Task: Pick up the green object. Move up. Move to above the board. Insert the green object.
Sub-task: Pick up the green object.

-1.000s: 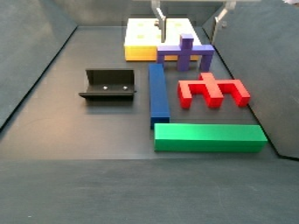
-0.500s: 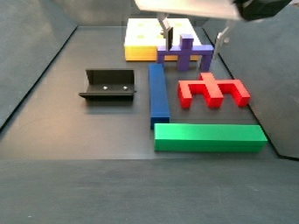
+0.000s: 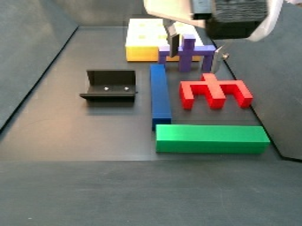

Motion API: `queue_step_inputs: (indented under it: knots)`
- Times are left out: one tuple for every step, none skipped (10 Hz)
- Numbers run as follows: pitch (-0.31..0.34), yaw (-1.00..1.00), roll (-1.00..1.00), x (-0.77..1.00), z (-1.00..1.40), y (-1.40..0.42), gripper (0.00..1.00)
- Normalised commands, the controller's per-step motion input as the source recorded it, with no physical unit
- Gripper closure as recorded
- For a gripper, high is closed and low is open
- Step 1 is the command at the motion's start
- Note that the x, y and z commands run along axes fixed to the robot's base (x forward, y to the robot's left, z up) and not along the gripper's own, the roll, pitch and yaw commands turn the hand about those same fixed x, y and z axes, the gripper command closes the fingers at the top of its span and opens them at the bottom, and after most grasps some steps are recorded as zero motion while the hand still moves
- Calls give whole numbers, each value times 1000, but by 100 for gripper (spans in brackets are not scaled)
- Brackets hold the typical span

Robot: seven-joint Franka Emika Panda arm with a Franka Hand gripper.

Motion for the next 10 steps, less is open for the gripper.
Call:
queue_step_inputs:
  knots:
    - [0, -831, 0, 109, -37, 194, 0]
    - [0, -837, 0, 109, -43, 189, 0]
    - [26, -846, 0, 117, -49, 174, 0]
    - [34, -857, 0, 120, -63, 166, 0]
    - [36, -857, 0, 120, -69, 163, 0]
    - [36, -854, 0, 123, -66, 166, 0]
    - [31, -829, 0, 117, -63, 189, 0]
    - [24, -751, -26, 106, -49, 240, 0]
    - [7, -640, -73, 97, -29, 303, 0]
    - [0, -109, 0, -3, -31, 0, 0]
